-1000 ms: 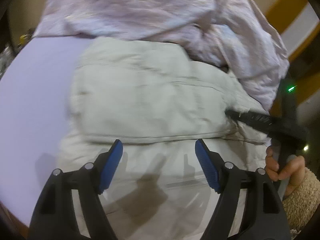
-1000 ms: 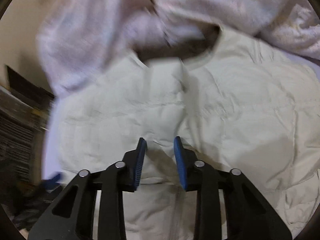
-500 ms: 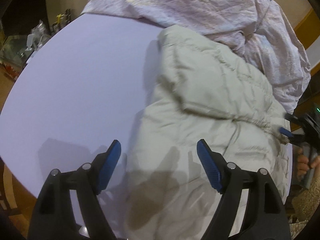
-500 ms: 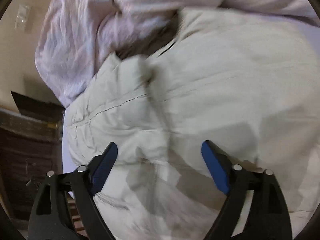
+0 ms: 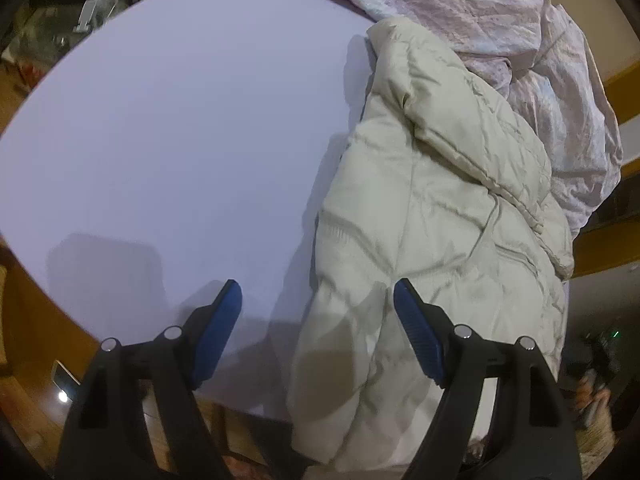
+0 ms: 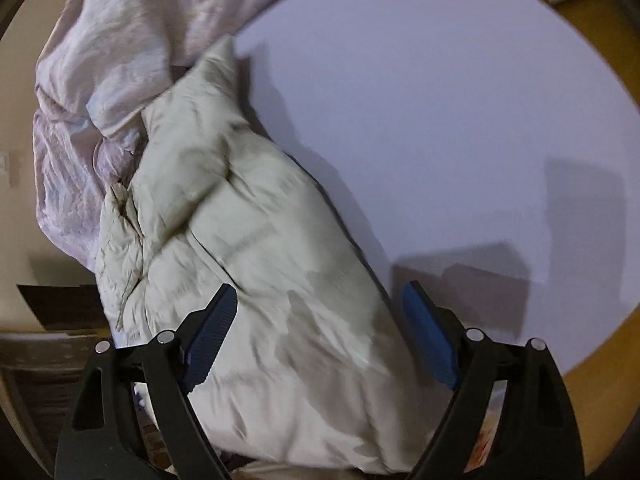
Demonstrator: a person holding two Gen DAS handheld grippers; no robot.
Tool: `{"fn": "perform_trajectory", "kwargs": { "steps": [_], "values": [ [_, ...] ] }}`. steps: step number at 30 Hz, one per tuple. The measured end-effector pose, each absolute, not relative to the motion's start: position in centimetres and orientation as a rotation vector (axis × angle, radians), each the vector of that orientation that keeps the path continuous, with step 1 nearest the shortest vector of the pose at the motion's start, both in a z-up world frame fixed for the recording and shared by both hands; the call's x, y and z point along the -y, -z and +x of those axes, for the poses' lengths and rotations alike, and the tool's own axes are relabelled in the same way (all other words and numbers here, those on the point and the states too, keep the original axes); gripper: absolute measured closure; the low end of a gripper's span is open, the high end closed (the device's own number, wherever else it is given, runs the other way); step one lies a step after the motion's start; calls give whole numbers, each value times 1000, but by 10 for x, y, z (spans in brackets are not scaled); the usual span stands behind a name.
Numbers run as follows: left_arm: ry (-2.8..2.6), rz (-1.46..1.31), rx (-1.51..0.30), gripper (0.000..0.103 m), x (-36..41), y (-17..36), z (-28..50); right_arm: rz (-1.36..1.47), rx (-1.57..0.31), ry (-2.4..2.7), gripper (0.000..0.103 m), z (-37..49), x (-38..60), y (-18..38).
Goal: Fold large clothes
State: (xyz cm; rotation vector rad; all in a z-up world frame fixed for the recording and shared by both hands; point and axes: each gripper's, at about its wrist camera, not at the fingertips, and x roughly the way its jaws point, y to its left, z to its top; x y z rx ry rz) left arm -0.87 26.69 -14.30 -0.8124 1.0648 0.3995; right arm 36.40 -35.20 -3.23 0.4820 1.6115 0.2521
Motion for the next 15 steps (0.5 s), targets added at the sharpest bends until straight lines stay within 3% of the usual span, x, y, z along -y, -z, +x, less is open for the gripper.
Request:
{"fn": "perform_trajectory", "kwargs": {
  "steps": [2,12,15],
  "values": [
    [-390,-855,-1055,27,-261,146,-17,524,-1629,-267,19,354,360,38],
    [-339,-974,-992,50,-236,153,-45,641,-1705,-401,34,322,367,51],
    [-323,-983,-984,54,-228,154,-48,683,-1716,-445,35,314,366,53]
  ]
}}
